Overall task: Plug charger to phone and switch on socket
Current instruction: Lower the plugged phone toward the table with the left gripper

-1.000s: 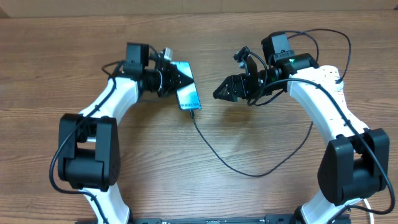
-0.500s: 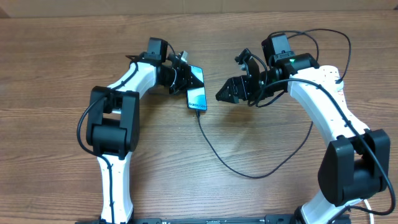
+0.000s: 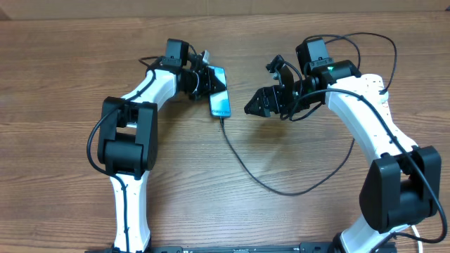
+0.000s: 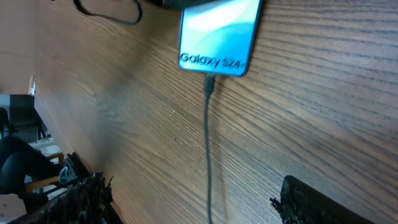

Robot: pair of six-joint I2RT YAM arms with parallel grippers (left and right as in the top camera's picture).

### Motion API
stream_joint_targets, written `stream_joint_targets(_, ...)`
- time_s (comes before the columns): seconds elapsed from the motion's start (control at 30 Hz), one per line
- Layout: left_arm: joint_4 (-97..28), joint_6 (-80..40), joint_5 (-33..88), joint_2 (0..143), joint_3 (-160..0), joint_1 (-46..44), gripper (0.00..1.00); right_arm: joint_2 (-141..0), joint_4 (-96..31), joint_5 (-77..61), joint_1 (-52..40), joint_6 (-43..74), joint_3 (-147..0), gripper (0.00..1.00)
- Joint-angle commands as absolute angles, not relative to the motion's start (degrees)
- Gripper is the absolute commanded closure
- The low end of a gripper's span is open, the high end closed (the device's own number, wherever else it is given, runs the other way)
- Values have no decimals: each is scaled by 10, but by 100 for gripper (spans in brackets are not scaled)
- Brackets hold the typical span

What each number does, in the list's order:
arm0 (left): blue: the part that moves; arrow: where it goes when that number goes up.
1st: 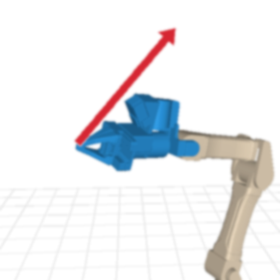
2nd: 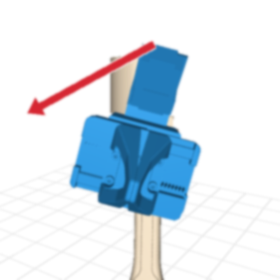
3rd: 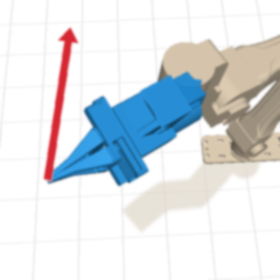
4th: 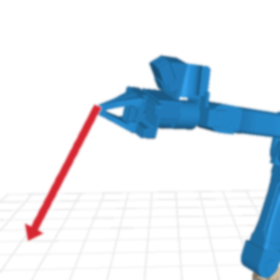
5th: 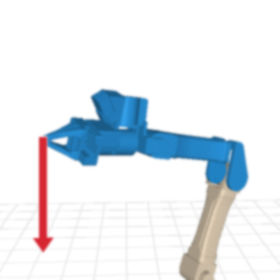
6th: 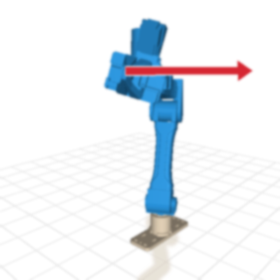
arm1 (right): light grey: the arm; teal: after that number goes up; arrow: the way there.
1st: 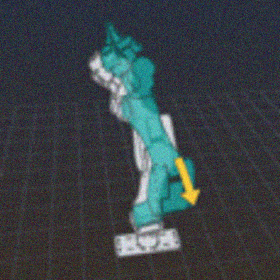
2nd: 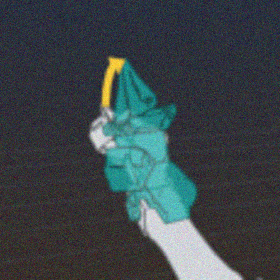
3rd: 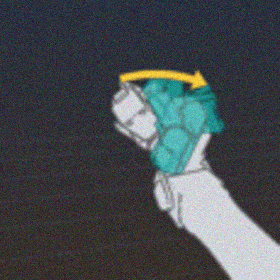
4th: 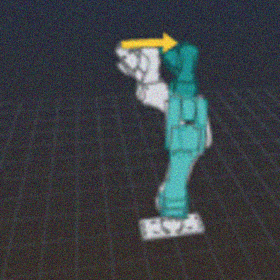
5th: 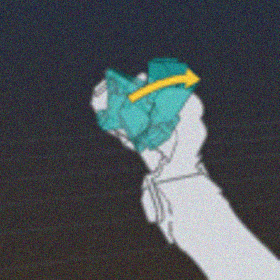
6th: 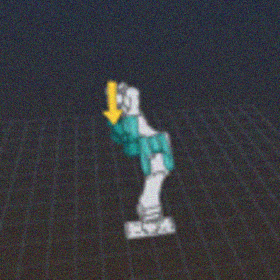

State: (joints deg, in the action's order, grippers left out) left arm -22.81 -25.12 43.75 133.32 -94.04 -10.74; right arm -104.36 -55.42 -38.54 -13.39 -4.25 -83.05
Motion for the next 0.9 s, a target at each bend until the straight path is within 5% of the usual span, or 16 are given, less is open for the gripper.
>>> stream_joint_targets(0.0,-189,-291,446,1332,-955,-91,96,-1020,-548,-384,-135,-46,-840,13)
stream_joint_targets(0.5,-175,-357,540,1415,-1052,-47,96,-1020,-546,-384,-135,-46,-840,13)
stream_joint_targets(0.87,-315,-234,493,1445,-1082,-73,92,-1020,-546,-371,-135,-46,-840,12)
